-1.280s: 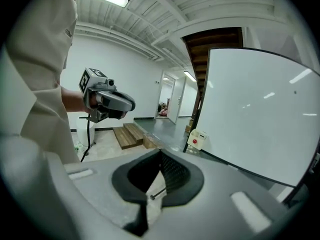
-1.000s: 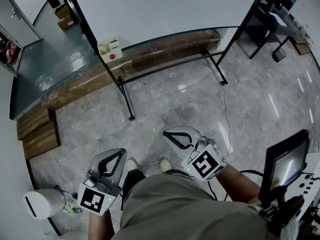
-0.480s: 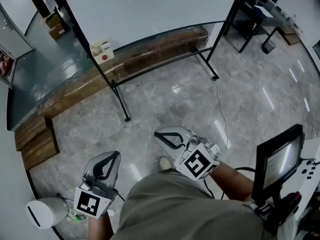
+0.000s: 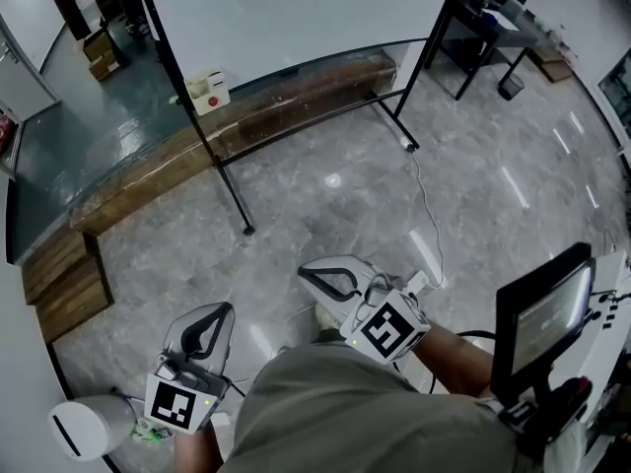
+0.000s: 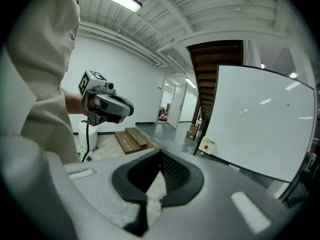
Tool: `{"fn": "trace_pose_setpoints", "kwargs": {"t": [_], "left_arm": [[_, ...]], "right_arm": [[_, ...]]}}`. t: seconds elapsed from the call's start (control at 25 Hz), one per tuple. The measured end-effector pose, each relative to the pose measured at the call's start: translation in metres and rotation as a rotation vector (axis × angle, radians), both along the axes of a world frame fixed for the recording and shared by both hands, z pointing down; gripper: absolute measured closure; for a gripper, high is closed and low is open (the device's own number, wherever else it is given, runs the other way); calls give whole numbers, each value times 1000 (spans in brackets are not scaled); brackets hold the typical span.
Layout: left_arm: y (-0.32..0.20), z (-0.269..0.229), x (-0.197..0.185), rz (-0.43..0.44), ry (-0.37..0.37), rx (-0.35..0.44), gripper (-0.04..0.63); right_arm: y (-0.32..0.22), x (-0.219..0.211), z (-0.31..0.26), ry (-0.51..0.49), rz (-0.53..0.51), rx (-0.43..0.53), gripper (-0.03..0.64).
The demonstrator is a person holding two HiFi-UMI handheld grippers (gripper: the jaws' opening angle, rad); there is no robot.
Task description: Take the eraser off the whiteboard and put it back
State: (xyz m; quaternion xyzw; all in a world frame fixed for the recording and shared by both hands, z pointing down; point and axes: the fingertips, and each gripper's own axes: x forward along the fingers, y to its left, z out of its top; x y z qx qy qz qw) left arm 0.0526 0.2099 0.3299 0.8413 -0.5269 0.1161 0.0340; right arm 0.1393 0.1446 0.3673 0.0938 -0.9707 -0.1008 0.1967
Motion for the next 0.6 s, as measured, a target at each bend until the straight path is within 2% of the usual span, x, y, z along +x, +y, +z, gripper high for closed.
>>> {"fn": "trace_pose_setpoints", "kwargs": {"t": [0.6], "left_arm": [[90,6,11,71,7,7,591]], "right_arm": [[102,20,-7,-12,66,26,614]]}}
